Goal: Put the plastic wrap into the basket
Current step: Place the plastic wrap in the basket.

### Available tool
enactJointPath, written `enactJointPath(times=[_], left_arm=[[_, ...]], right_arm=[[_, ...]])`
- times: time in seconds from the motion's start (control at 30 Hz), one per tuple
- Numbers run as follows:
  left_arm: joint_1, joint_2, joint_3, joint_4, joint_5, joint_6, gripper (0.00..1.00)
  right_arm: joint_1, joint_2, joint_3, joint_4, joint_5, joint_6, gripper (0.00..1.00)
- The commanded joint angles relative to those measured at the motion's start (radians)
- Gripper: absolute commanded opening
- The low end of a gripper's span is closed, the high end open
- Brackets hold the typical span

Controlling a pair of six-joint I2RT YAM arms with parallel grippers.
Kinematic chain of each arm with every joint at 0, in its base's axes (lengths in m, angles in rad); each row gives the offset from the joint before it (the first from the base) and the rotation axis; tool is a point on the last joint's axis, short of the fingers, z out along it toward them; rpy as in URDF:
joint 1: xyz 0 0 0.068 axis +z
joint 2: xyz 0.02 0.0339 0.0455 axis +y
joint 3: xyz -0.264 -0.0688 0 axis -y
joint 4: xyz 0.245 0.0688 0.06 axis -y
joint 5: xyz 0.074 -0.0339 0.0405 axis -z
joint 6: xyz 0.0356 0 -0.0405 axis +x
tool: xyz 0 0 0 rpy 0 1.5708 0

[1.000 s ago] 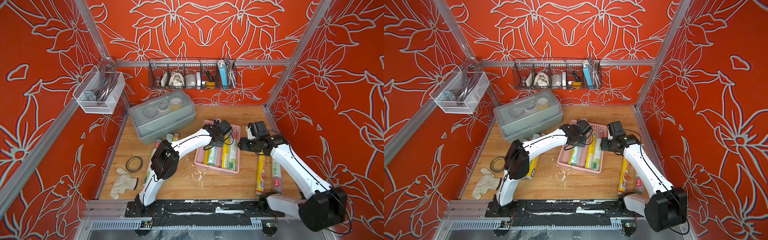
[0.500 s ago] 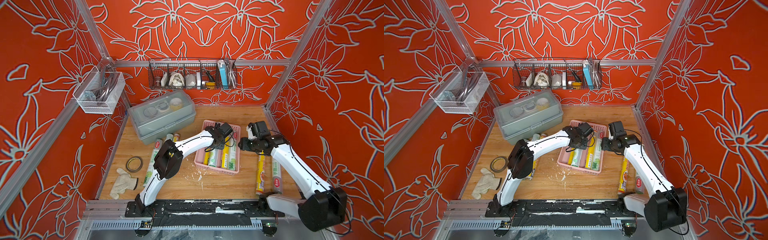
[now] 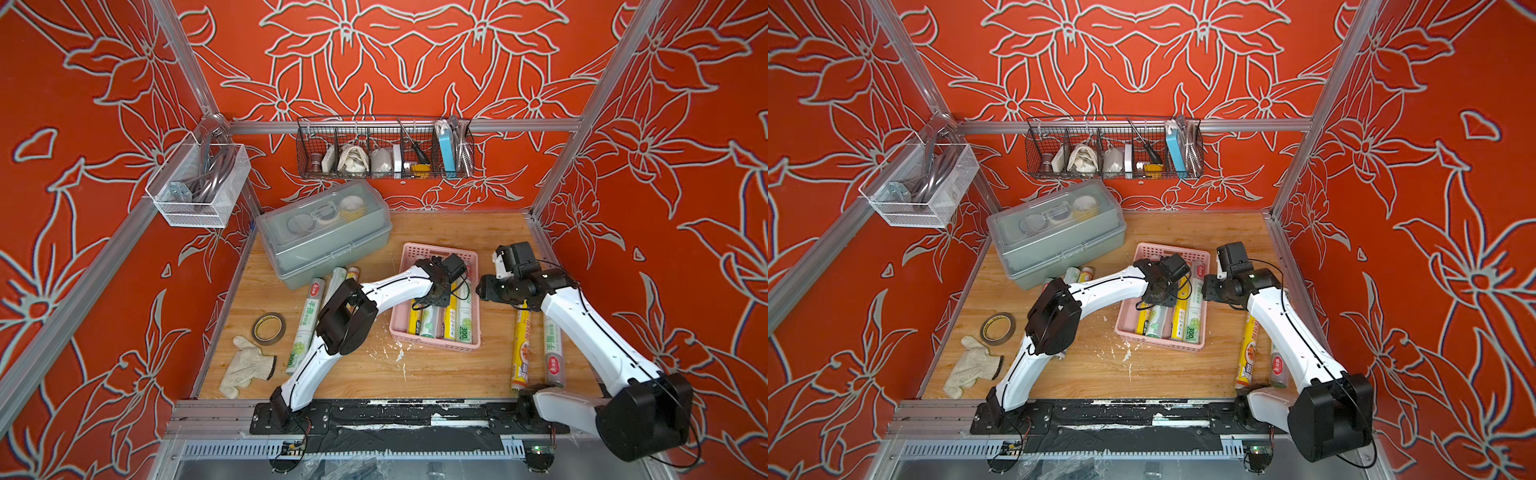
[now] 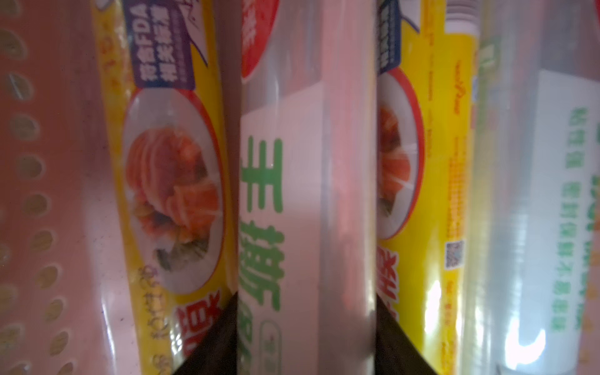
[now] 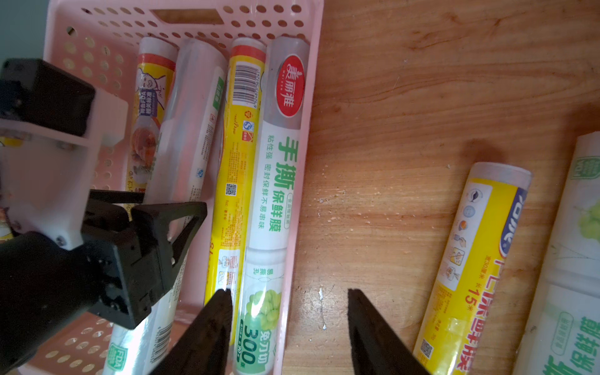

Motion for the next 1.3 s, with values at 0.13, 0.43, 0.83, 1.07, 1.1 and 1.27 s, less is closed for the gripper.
enactJointPath(times=[0.13, 0.43, 0.83, 1.07, 1.1, 1.27], left_arm=[[-0.013, 0.006, 0.043, -0.016, 0.008, -0.005, 0.47], [-0.013, -0.034, 0.061, -0.050, 0.005, 0.010, 0.68], [-0.013, -0.115, 0.037, -0.057, 0.008, 0.038, 0.70], [-0.013, -0.201, 0.028, -0.085, -0.003, 0.091, 0.70], [-0.013, -0.217, 0.023, -0.091, -0.005, 0.099, 0.70], [-0.013, -0.308, -0.023, -0.093, -0.017, 0.134, 0.70]], right_arm=[[-0.008, 0.007, -0.014, 0.006, -0.012, -0.005, 0.58], [-0.011, 0.002, -0.015, 0.007, -0.015, 0.000, 0.57], [-0.011, -0.019, -0.010, -0.002, -0.030, -0.006, 0.57], [-0.012, -0.032, 0.005, -0.037, -0.042, -0.035, 0.58], [-0.012, -0.035, 0.010, -0.046, -0.041, -0.037, 0.58], [-0.012, -0.061, 0.026, -0.088, 0.002, -0.053, 0.58]])
